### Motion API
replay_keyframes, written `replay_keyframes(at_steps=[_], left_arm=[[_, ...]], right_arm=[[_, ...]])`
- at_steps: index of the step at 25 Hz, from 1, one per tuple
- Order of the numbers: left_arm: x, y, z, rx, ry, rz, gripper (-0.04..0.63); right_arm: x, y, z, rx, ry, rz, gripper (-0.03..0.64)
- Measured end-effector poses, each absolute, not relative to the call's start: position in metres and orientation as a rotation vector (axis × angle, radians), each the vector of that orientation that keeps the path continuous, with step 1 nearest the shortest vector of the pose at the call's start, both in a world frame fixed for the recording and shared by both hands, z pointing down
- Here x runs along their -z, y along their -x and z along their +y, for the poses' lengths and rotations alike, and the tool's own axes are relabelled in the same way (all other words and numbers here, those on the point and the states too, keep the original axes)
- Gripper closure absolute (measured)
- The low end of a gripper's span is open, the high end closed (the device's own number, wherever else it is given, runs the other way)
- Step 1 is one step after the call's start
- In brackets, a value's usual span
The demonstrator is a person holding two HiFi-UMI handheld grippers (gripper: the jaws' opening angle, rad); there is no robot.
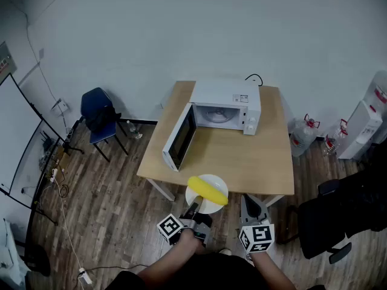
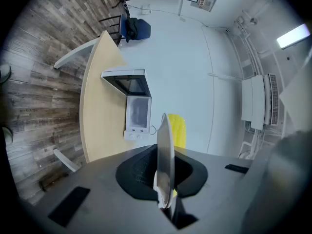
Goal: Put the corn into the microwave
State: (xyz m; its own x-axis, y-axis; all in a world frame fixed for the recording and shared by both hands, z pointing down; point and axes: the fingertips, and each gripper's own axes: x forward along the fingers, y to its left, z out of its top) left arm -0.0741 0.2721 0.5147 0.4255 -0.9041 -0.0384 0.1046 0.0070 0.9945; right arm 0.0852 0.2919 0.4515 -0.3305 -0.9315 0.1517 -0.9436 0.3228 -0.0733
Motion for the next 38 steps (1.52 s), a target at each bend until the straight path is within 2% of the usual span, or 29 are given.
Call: replay_keyframes(at_steps=[14,22,38], left_arm=[[-0.522,0.053,0.277,0.952,-1.327,-0.869,0.575],[-0.534,0.041,0.244,0.944,-1.320,-0.842,0.575],[-0.545,0.036,0.112,0.854,-1.338,-0.813,0.575]], right_arm=[[-0.459,-0.113,0.298,-0.192,-1.749,-2.499,0.557],[-0.465,-0.133,0.281,-0.175,-1.785,-2.519,0.557],[-0.489,-0.132,0.146,-0.281,-1.752,-2.426,0.557]])
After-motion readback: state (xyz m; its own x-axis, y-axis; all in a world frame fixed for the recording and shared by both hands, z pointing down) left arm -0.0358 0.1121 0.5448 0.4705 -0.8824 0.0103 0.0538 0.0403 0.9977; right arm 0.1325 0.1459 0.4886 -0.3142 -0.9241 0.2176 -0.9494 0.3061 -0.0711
